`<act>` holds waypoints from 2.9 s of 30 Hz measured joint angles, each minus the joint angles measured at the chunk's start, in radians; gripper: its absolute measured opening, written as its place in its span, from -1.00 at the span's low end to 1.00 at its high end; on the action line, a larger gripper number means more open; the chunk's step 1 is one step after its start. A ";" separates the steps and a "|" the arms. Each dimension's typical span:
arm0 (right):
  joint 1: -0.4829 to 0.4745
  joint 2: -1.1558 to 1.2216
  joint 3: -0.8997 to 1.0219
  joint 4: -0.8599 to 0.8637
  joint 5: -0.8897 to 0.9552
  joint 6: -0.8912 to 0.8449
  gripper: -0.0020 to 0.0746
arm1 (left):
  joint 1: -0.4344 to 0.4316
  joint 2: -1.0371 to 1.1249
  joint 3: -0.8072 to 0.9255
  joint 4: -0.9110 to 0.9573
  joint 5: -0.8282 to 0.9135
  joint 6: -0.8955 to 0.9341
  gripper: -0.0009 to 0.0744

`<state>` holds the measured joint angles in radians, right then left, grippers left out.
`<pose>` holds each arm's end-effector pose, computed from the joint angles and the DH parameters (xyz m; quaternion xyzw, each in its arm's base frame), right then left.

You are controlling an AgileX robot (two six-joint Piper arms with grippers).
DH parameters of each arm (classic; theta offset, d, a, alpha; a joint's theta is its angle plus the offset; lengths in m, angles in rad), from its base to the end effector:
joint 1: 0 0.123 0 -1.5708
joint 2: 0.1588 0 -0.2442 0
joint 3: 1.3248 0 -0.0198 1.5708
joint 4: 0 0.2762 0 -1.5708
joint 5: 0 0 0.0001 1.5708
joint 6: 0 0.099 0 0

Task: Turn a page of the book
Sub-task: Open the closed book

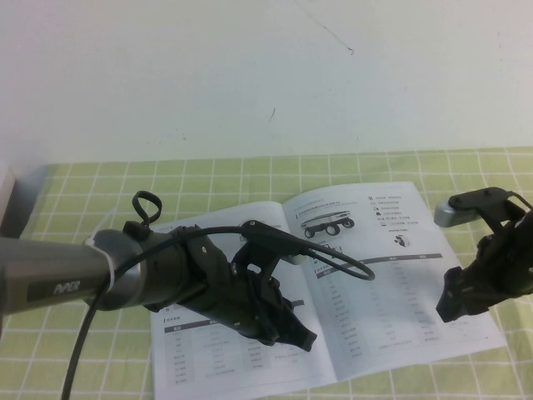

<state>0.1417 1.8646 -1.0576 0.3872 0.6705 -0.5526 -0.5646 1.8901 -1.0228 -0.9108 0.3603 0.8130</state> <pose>0.3414 0.0722 0.0814 -0.2015 0.9664 0.1118 0.1136 0.3006 -0.2231 0.0792 0.2728 0.9119 -0.2138 0.2200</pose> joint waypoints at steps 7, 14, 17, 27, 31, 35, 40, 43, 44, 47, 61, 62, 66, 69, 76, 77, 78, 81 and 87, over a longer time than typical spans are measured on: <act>0.000 -0.053 0.000 0.014 0.052 -0.002 0.18 | 0.000 0.000 0.000 0.000 0.000 0.000 -0.99; 0.000 -0.255 0.073 0.086 0.066 -0.121 -0.14 | 0.000 0.000 0.000 0.000 -0.004 0.002 -0.99; 0.000 -0.366 0.178 0.171 0.048 -0.211 -0.26 | 0.000 0.001 0.000 0.000 -0.004 0.002 -0.99; 0.000 -0.520 0.427 0.296 -0.127 -0.297 -0.59 | 0.000 0.001 0.000 0.000 -0.005 0.005 -0.99; 0.000 -0.489 0.429 0.425 -0.142 -0.287 -0.33 | 0.000 0.001 0.000 0.000 -0.005 0.005 -0.99; 0.000 -0.422 0.429 0.477 -0.182 -0.279 0.20 | 0.000 0.001 0.000 0.000 -0.005 0.005 -0.99; 0.000 -0.317 0.429 0.491 -0.258 -0.272 0.37 | 0.000 0.001 0.000 -0.001 -0.005 0.003 -0.99; 0.000 -0.266 0.429 0.494 -0.285 -0.274 0.36 | 0.000 0.001 0.000 -0.001 -0.005 0.003 -0.99; 0.000 -0.253 0.429 0.496 -0.295 -0.281 0.35 | 0.000 0.001 0.000 -0.001 -0.005 0.003 -0.99; 0.000 -0.236 0.429 0.496 -0.333 -0.306 0.29 | 0.000 0.001 0.000 -0.001 -0.005 0.003 -0.99; 0.000 -0.233 0.410 0.422 -0.398 -0.321 0.20 | 0.000 0.001 0.000 -0.001 -0.005 0.003 -0.99; 0.000 -0.233 0.410 0.417 -0.400 -0.321 0.20 | 0.000 0.001 0.000 -0.001 -0.005 0.003 -0.99; 0.000 -0.217 0.410 0.413 -0.403 -0.321 0.20 | 0.000 0.001 0.000 -0.001 -0.005 0.003 -0.99; 0.000 -0.188 0.410 0.411 -0.404 -0.321 0.20 | 0.000 0.001 0.000 -0.001 -0.005 0.003 -0.99; 0.000 -0.173 0.400 0.410 -0.409 -0.321 0.20 | 0.000 0.001 0.000 -0.001 -0.006 0.003 -0.99; 0.000 -0.173 0.400 0.410 -0.409 -0.321 0.20 | 0.000 0.001 0.000 -0.001 -0.006 0.003 -0.99; 0.000 -0.173 0.400 0.410 -0.407 -0.321 0.20 | 0.000 0.001 0.000 -0.001 -0.006 0.003 -0.99; 0.000 -0.173 0.399 0.418 -0.398 -0.321 0.20 | 0.000 0.001 0.000 -0.001 -0.006 0.003 -0.99; 0.000 -0.172 0.399 0.448 -0.396 -0.321 0.16 | 0.000 0.001 0.000 -0.001 -0.006 0.003 -0.99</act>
<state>0.1417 1.6926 -0.6585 0.8351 0.2745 -0.8735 -0.5646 1.8907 -1.0228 -0.9122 0.3539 0.8160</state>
